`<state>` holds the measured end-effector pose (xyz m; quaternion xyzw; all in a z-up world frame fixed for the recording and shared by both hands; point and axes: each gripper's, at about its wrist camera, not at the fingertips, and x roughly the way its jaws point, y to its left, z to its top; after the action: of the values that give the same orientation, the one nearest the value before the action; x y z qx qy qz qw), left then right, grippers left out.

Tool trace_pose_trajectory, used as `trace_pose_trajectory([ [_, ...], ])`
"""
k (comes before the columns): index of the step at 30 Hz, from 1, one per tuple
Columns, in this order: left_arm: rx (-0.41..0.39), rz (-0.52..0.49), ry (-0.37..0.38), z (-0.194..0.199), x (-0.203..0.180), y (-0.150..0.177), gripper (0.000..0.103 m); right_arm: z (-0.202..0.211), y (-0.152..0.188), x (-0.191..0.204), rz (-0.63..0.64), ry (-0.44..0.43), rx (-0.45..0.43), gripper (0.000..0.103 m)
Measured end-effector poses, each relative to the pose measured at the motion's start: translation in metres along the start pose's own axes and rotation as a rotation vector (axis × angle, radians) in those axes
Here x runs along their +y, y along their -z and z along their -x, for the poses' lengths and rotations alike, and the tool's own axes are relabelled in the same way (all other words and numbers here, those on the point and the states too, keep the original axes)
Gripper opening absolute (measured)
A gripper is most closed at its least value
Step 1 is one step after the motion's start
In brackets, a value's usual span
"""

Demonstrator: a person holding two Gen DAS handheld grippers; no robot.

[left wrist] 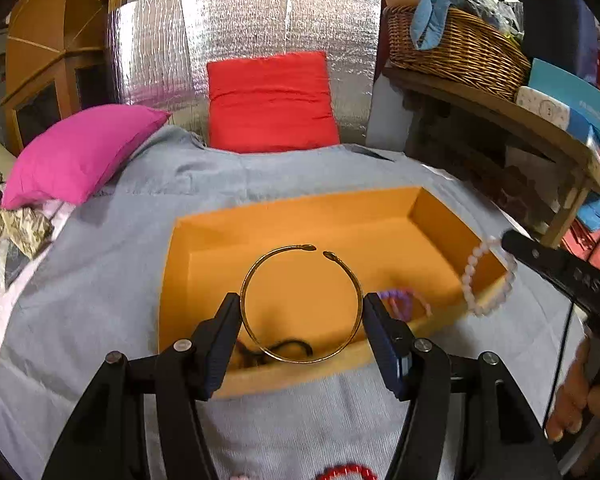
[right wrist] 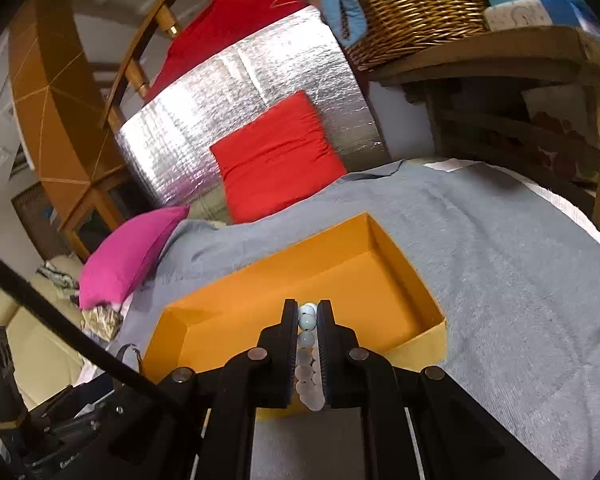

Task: Organize jewelry
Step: 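Carry the bangle and white bracelet into the orange box and open both tools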

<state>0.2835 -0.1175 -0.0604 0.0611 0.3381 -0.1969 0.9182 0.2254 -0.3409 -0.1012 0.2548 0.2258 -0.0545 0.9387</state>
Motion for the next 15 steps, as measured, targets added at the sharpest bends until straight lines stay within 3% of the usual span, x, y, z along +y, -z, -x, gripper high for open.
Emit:
trace_pose_trajectory([
  [6,0.027,0.017,-0.002,-0.027,0.001,-0.007,0.063,-0.014,-0.012,-0.005,-0.024,0.003,-0.034,0.011],
  [15,0.108,0.008,-0.030,-0.070,-0.001,-0.004,0.063,-0.066,-0.021,-0.016,-0.082,0.015,0.048,0.011],
])
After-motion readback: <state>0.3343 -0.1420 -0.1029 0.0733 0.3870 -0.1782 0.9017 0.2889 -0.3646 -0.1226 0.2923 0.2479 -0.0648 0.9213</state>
